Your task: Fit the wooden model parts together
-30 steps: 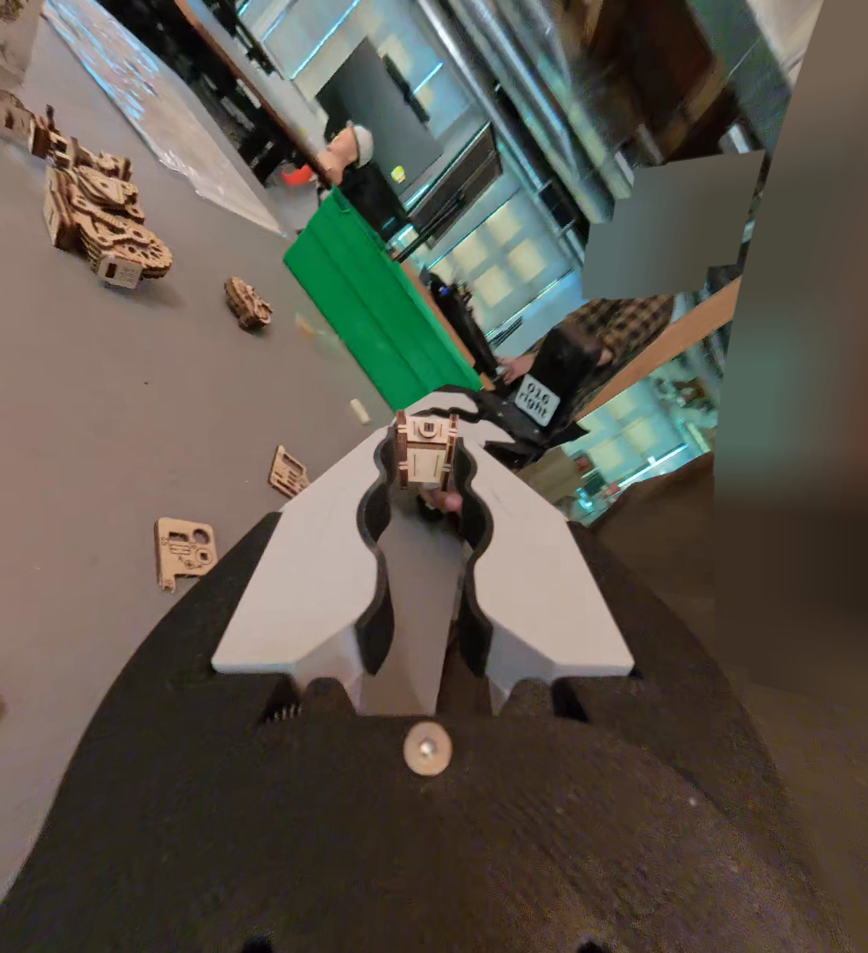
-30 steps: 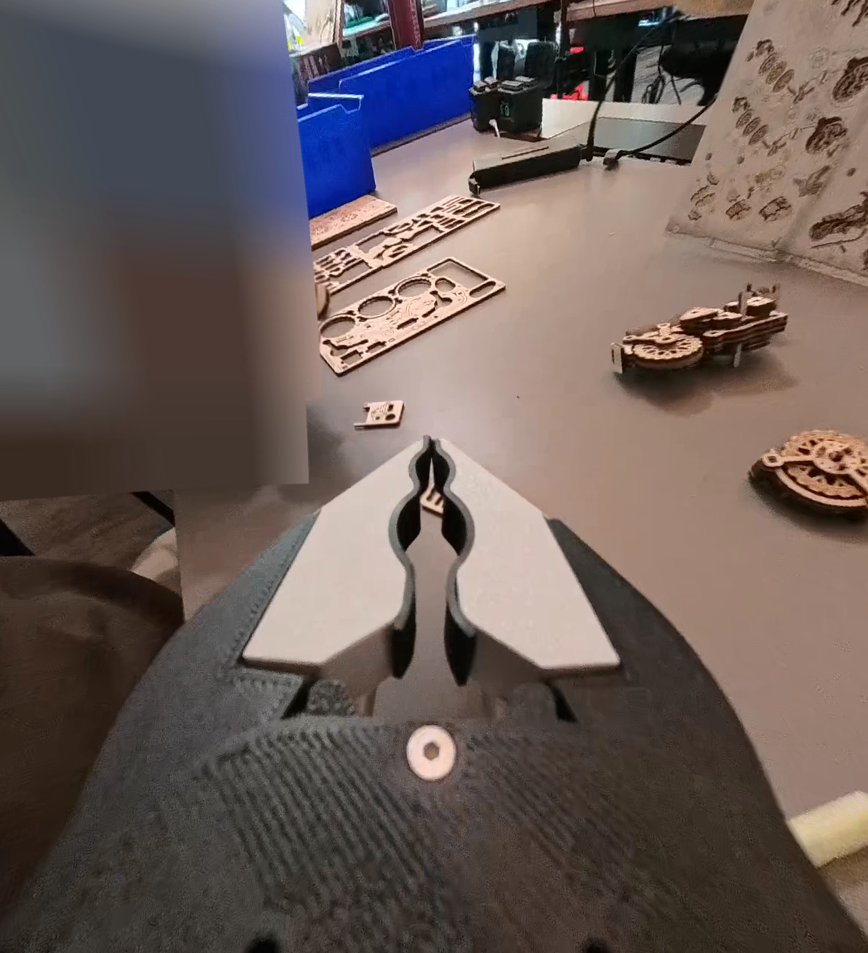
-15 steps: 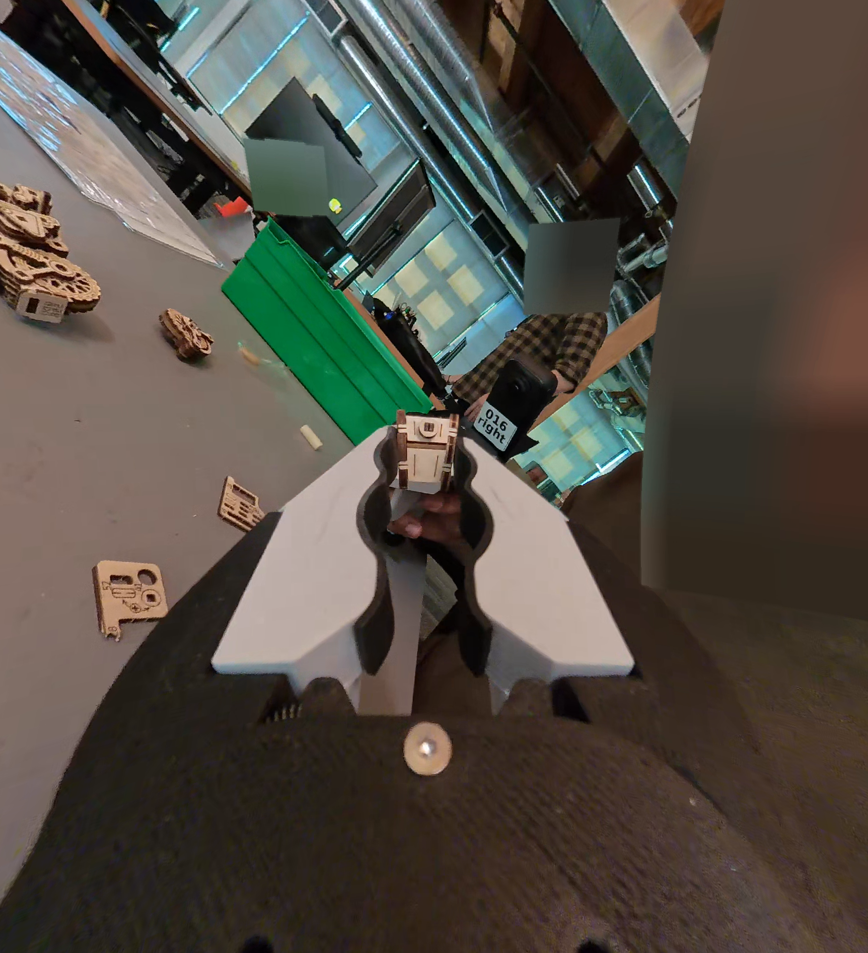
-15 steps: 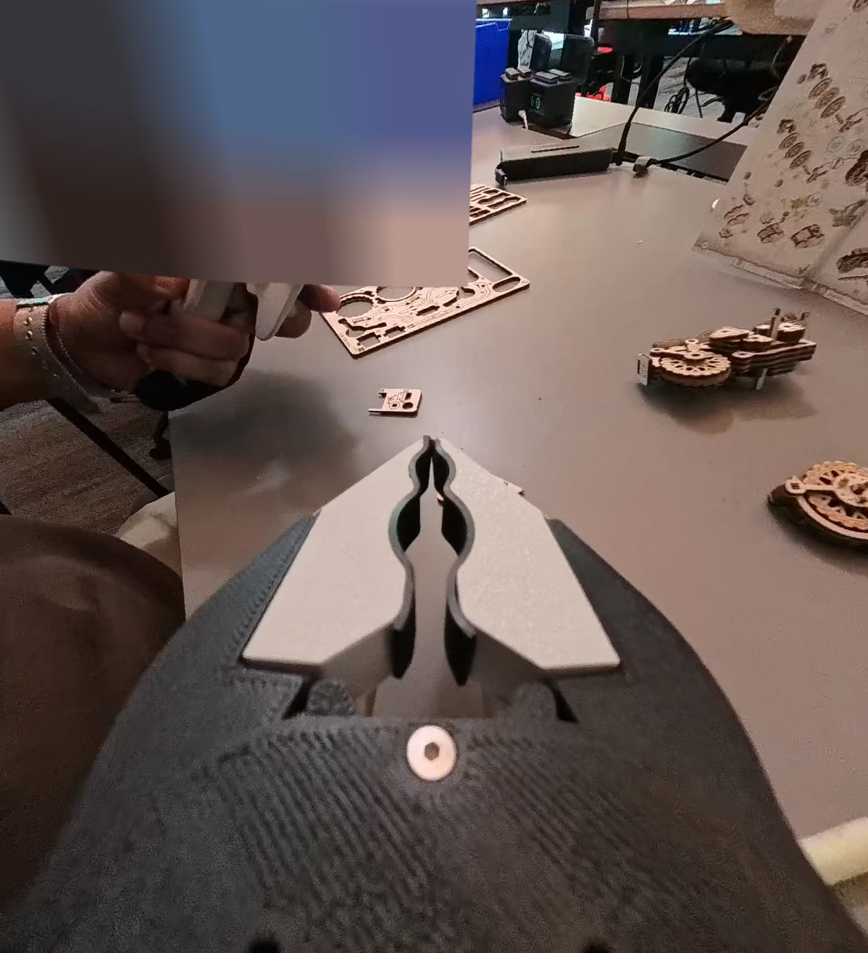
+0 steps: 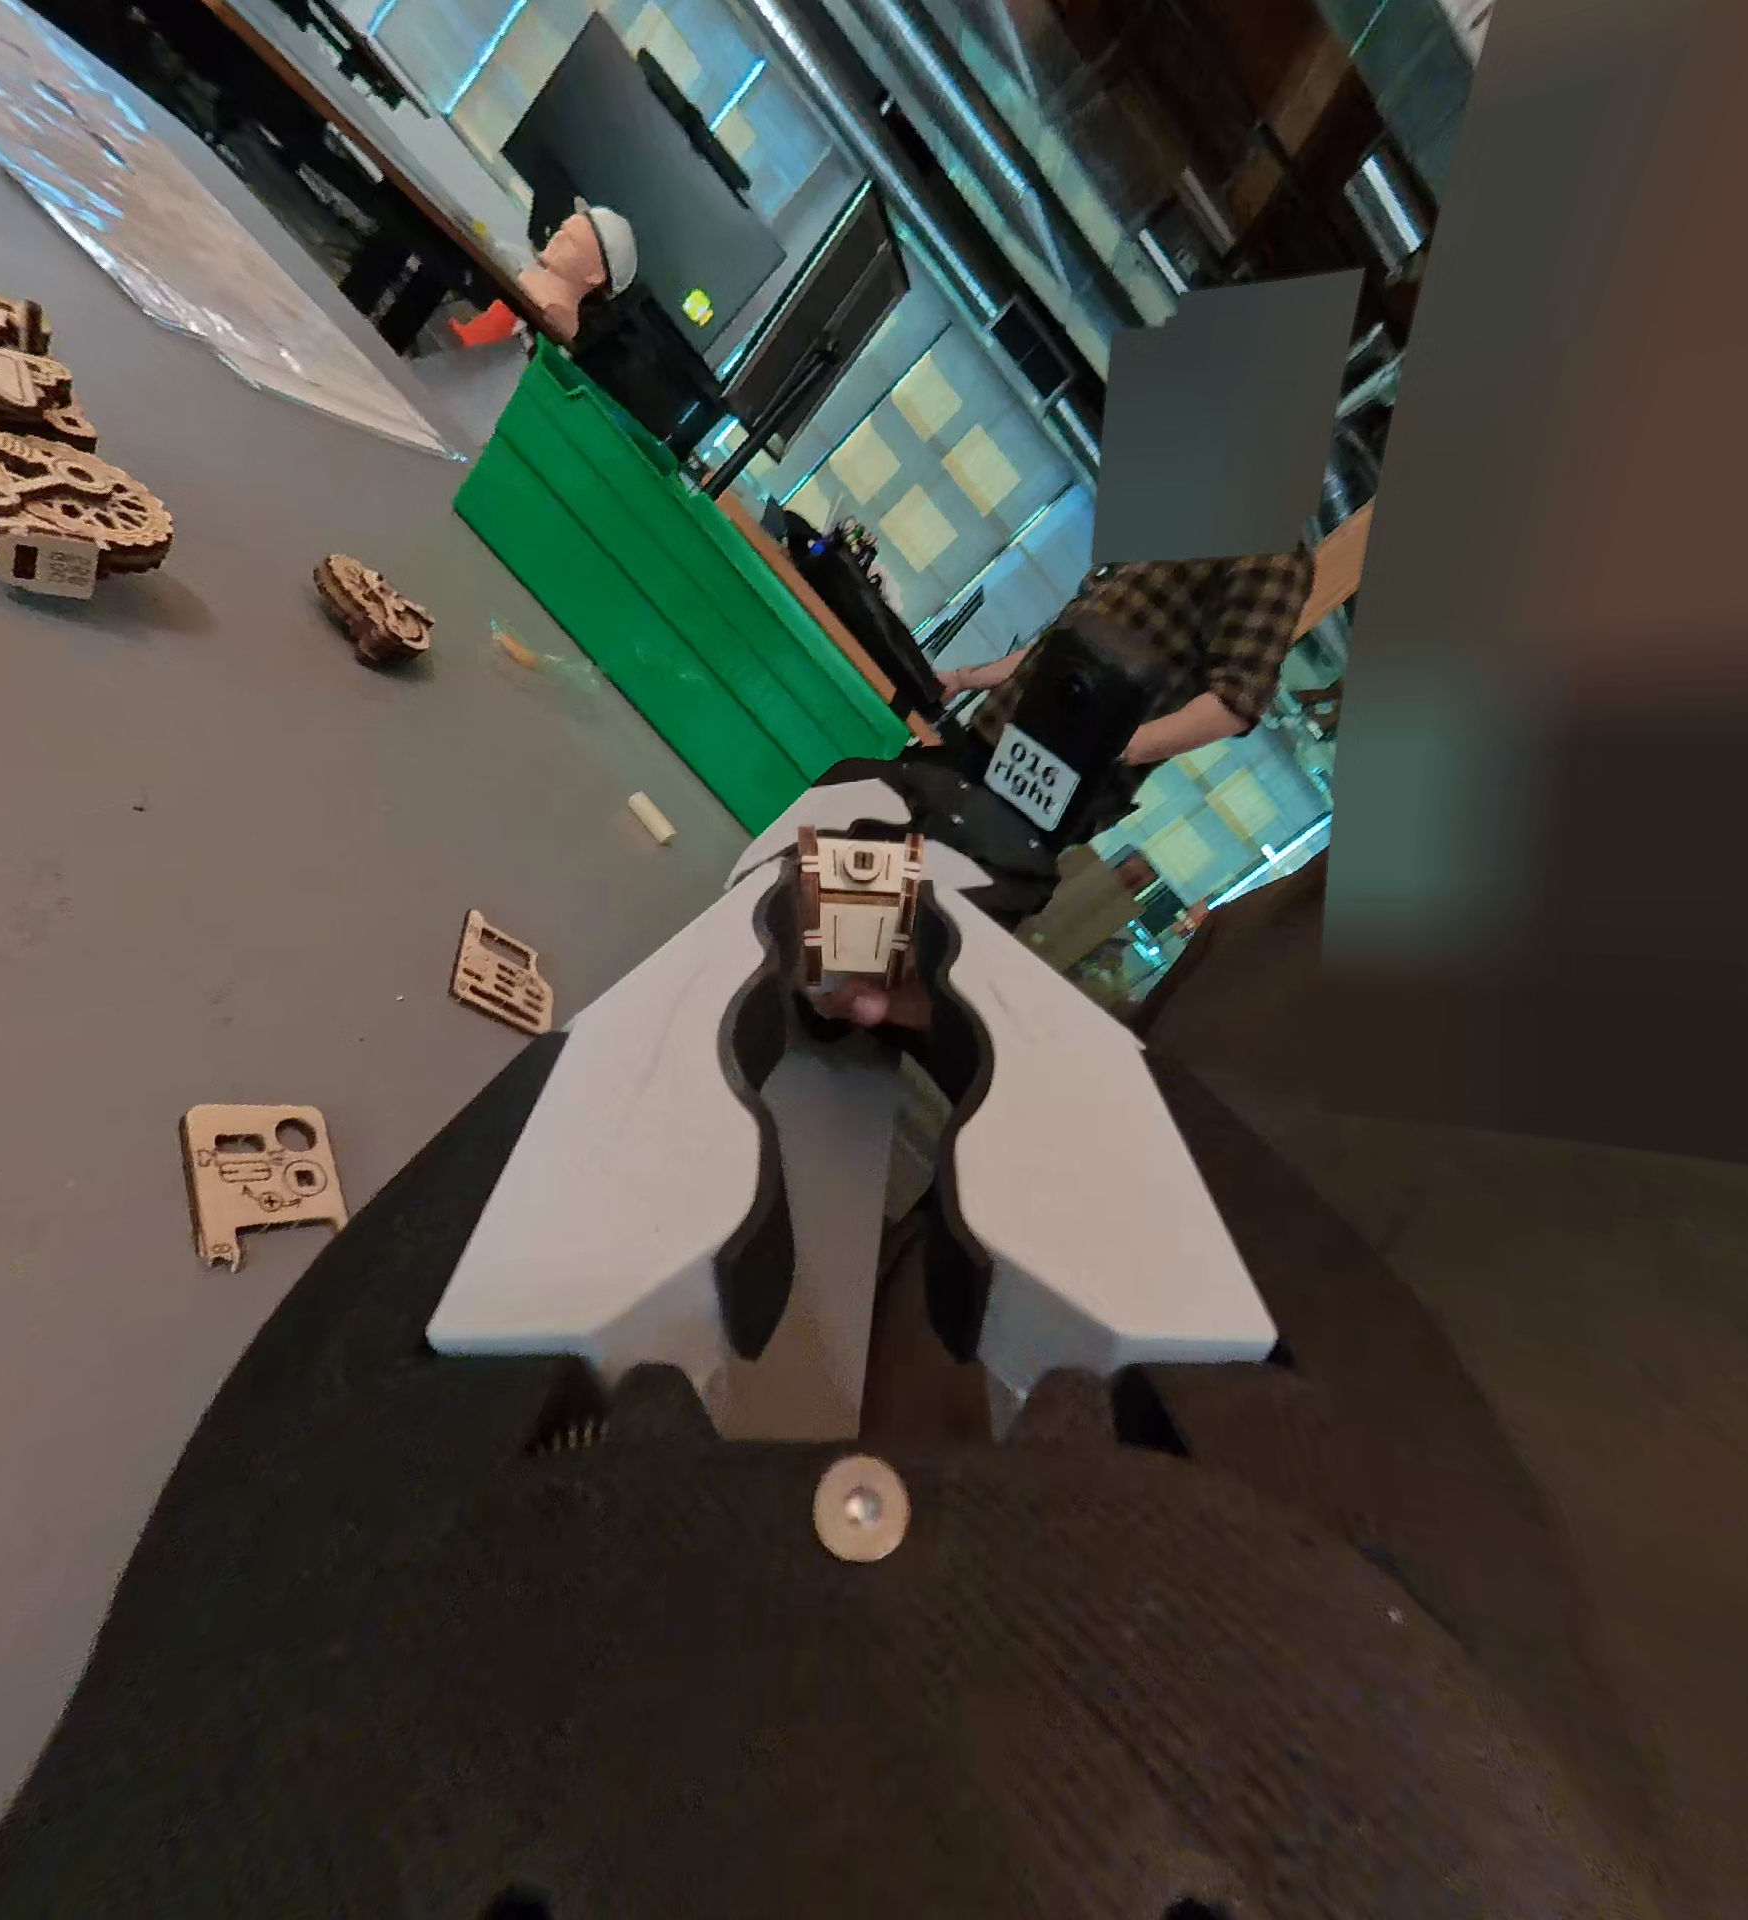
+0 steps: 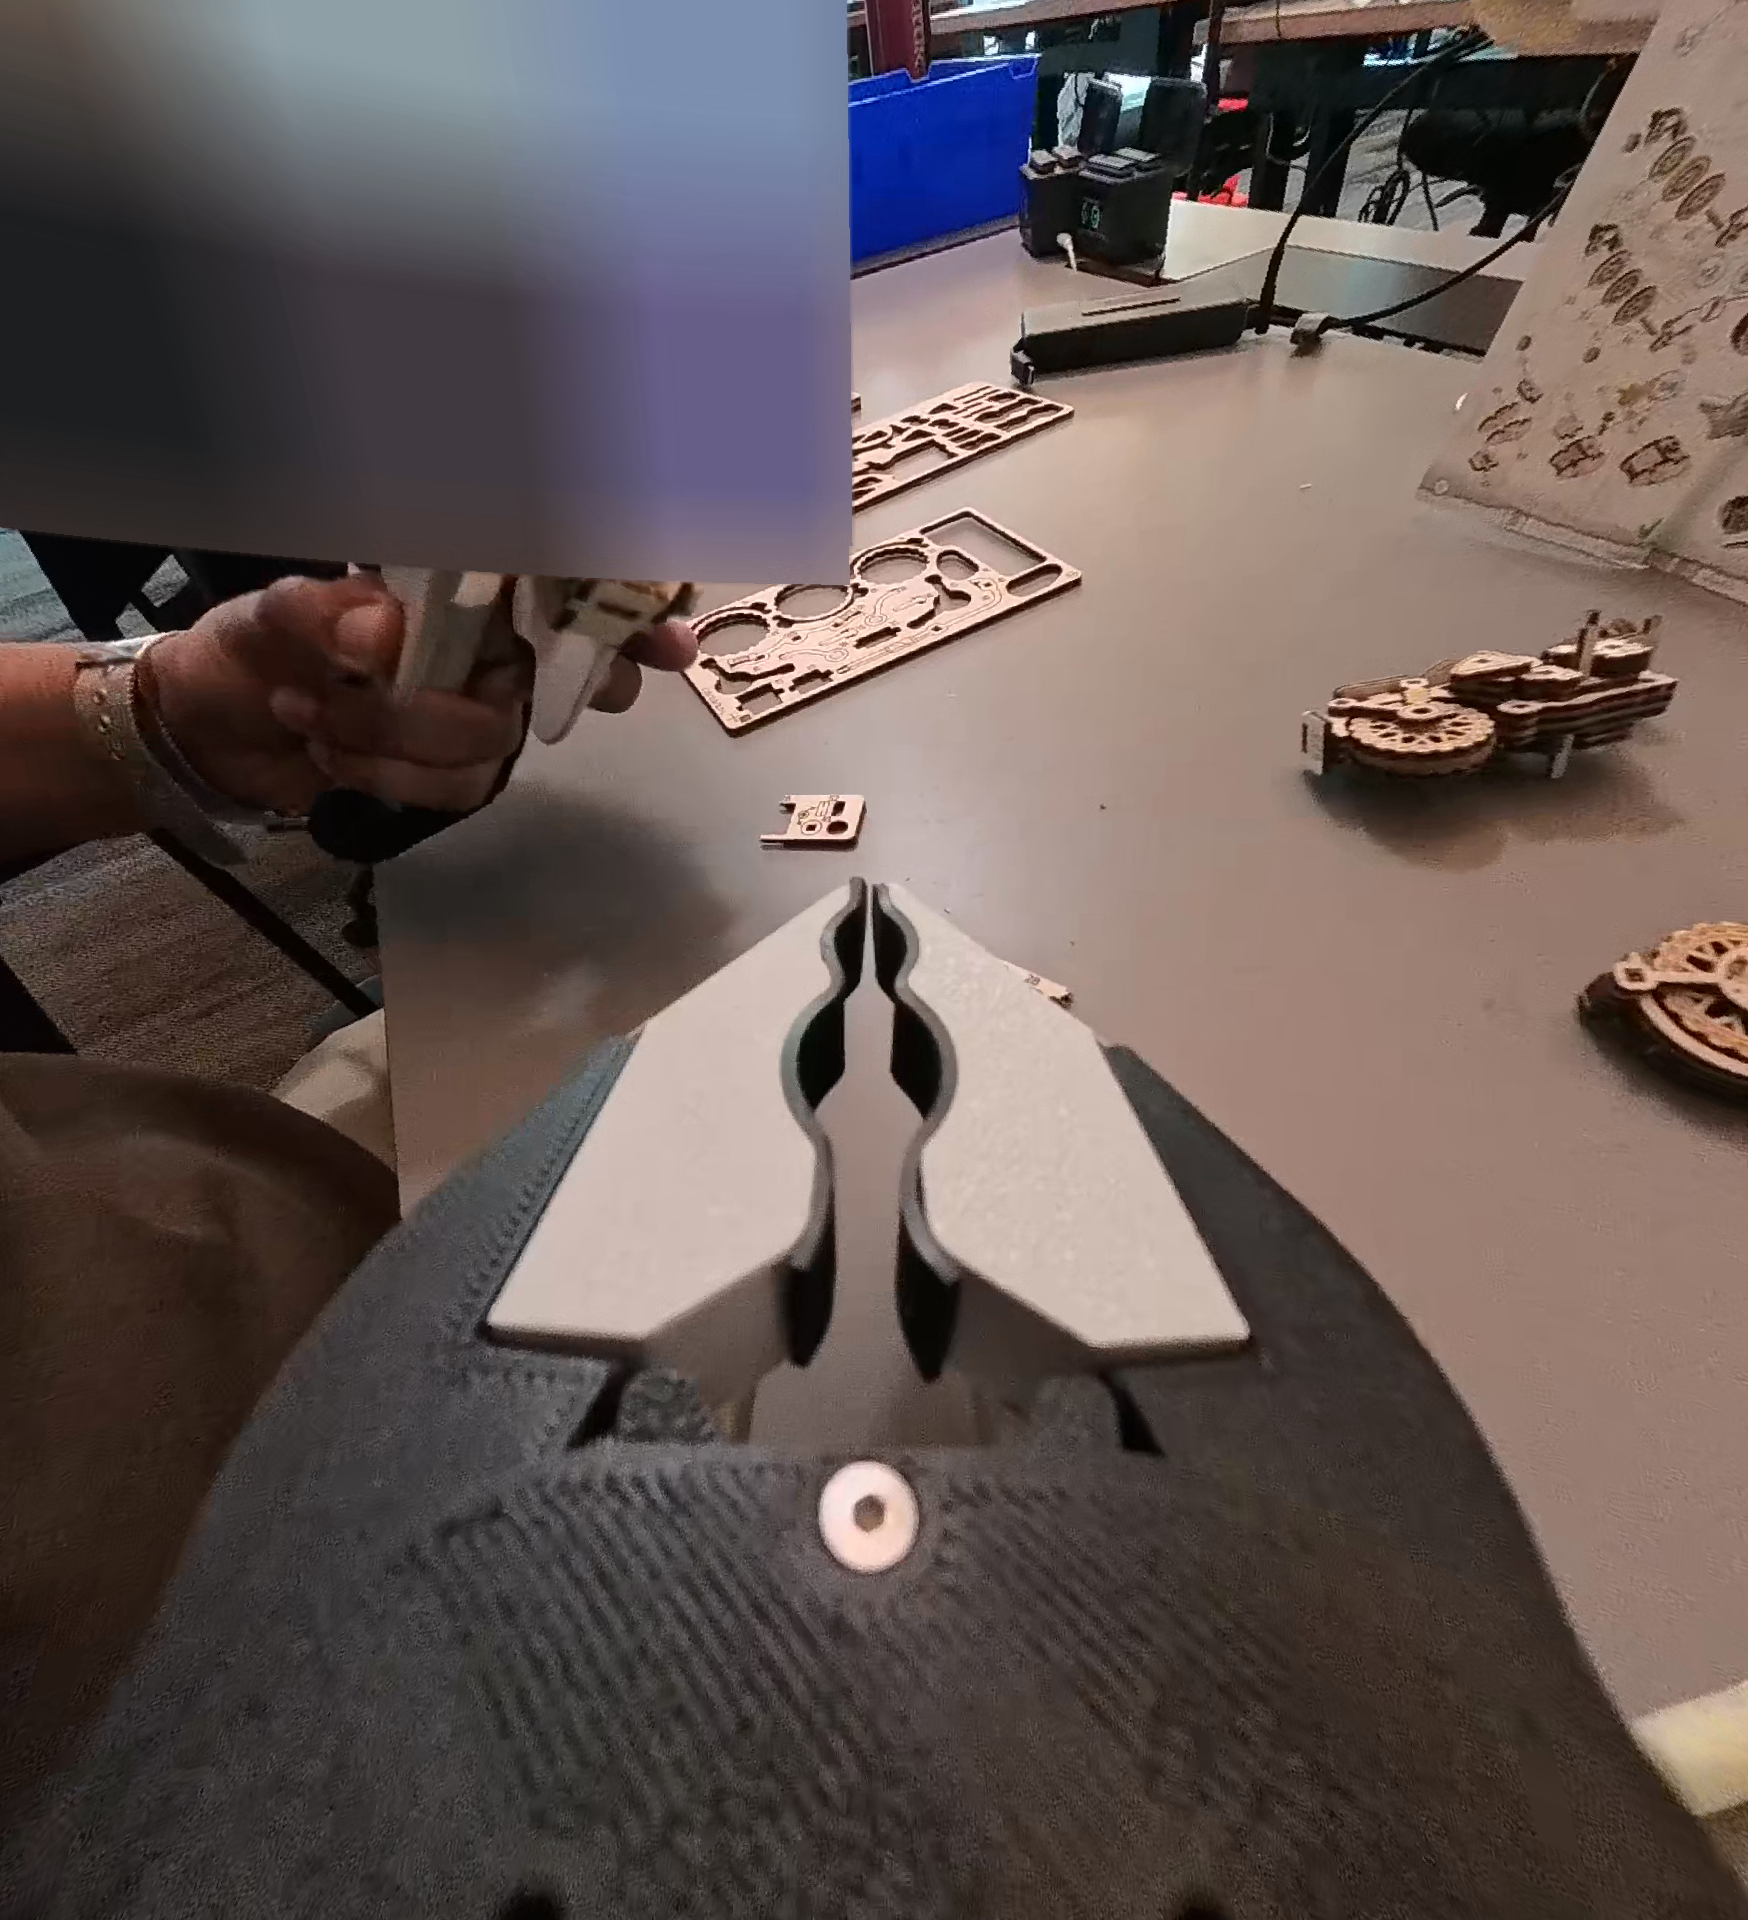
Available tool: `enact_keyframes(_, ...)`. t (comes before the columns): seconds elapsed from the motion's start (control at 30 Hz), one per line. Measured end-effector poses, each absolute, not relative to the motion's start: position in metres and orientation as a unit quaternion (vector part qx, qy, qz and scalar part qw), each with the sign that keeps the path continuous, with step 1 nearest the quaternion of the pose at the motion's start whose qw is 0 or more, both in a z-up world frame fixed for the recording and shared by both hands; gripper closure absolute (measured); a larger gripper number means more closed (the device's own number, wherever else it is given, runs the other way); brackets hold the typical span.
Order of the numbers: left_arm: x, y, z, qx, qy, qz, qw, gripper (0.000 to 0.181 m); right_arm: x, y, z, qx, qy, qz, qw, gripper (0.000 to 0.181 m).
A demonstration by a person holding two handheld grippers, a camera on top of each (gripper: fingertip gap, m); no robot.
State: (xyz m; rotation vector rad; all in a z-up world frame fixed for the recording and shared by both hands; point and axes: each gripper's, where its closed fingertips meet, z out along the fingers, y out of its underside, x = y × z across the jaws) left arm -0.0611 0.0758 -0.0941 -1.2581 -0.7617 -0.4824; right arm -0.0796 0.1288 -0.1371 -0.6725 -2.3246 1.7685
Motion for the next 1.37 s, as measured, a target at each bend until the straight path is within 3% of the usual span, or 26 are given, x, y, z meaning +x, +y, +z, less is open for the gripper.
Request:
enact_keyframes(0.03, -0.061, 0.077, -0.097, -0.579, -0.344, -0.210, 0.709, 0.162, -0.080, 0.129, -0.137, -0.224, -0.774, 0.588, 0.072, 0.181)
enact_keyframes(0.33, -0.060, 0.089, -0.162, -0.755, -0.347, -0.061, 0.553, 0.161, -0.082, 0.131, -0.138, -0.236, -0.770, 0.590, 0.062, 0.181)
enact_keyframes(0.57, -0.052, 0.091, -0.202, -0.830, -0.359, -0.031, 0.426, 0.160, -0.085, 0.134, -0.144, -0.245, -0.778, 0.576, 0.055, 0.181)
enact_keyframes(0.77, -0.052, 0.095, -0.205, -0.861, -0.316, 0.046, 0.396, 0.160, -0.087, 0.137, -0.142, -0.258, -0.770, 0.582, 0.043, 0.181)
enact_keyframes(1.17, -0.050, 0.094, -0.203, -0.863, -0.303, 0.055, 0.399, 0.127, -0.083, 0.134, -0.142, -0.255, -0.770, 0.584, 0.028, 0.181)
enact_keyframes(1.37, -0.050, 0.094, -0.202, -0.861, -0.307, 0.045, 0.403, 0.129, -0.082, 0.134, -0.143, -0.257, -0.770, 0.584, 0.017, 0.181)
